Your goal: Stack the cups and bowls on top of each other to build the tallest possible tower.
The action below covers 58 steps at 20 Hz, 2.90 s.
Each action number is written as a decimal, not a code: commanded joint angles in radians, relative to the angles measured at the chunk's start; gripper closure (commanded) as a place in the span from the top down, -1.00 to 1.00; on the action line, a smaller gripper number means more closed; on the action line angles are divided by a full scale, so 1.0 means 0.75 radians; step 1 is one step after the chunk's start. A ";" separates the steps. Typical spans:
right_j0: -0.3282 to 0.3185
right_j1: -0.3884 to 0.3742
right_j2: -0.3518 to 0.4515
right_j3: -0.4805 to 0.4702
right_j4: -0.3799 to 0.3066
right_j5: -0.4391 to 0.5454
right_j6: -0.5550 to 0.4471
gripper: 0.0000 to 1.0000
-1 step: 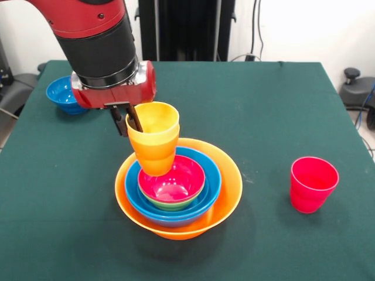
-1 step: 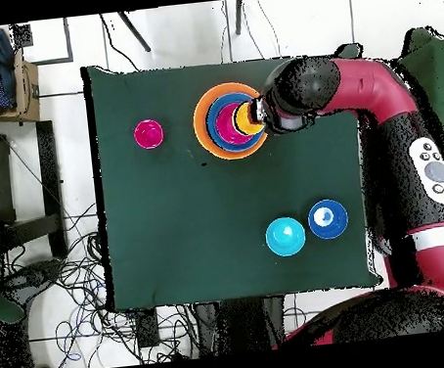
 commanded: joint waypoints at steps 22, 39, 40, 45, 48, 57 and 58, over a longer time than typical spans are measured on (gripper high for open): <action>0.101 0.045 -0.067 -0.039 -0.106 -0.061 -0.149 -1.00; 0.116 0.082 -0.091 -0.072 -0.147 -0.109 -0.133 -1.00; 0.118 0.086 -0.093 -0.078 -0.150 -0.111 -0.132 -1.00; 0.123 0.095 -0.100 -0.091 -0.151 -0.113 -0.130 -1.00; 0.124 0.094 -0.100 -0.094 -0.148 -0.111 -0.129 -1.00; 0.134 0.120 -0.107 -0.128 -0.164 -0.112 -0.127 -1.00; 0.134 0.114 -0.108 -0.121 -0.164 -0.115 -0.124 -1.00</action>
